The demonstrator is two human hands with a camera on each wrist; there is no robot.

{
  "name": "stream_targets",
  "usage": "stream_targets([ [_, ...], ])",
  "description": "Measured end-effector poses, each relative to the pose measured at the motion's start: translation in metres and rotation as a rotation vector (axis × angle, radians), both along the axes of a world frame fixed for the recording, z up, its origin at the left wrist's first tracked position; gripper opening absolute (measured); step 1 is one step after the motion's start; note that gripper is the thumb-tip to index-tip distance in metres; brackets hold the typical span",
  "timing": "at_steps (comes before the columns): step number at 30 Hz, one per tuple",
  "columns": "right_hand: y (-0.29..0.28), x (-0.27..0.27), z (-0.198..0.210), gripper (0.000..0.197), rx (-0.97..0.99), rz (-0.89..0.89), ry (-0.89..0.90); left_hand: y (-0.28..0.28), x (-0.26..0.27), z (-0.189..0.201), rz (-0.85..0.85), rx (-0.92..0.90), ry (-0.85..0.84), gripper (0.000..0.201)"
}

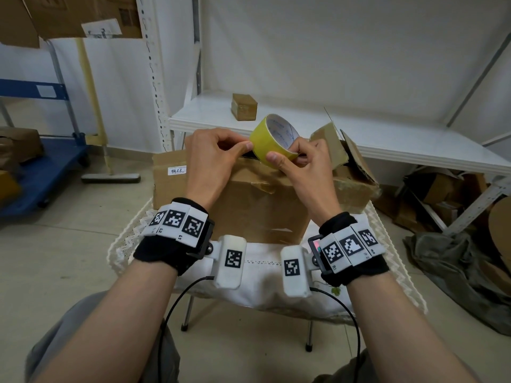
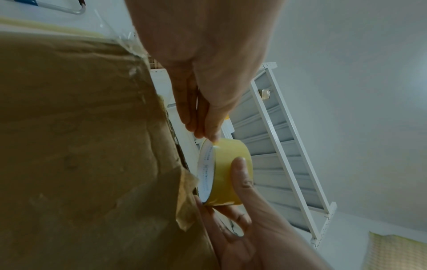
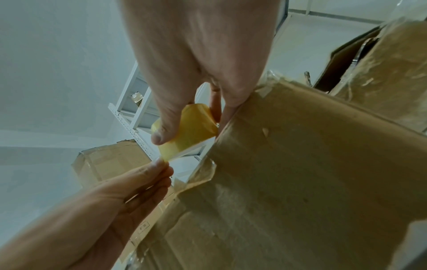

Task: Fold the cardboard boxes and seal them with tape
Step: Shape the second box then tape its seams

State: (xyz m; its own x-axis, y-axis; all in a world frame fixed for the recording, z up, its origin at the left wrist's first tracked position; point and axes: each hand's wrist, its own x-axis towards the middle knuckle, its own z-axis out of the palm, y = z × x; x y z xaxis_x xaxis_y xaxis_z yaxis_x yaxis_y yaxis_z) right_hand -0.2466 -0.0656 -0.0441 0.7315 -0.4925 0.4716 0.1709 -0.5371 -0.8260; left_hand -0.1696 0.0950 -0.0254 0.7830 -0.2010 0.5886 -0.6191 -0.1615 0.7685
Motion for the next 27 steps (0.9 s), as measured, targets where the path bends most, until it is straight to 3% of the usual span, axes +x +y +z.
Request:
stream_targets([
  [15,-0.005,0.0001,0.0004,0.032,-0.013,0.071,0.023,0.0072,0.0067,0.0005,-0.084,0.125,0.0,0.003],
  [27,-0.0071,0.0023,0.0009,0.034,0.001,0.011,0.018,0.0095,0.0058,0.0024,-0.196,0.07,0.018,0.006],
])
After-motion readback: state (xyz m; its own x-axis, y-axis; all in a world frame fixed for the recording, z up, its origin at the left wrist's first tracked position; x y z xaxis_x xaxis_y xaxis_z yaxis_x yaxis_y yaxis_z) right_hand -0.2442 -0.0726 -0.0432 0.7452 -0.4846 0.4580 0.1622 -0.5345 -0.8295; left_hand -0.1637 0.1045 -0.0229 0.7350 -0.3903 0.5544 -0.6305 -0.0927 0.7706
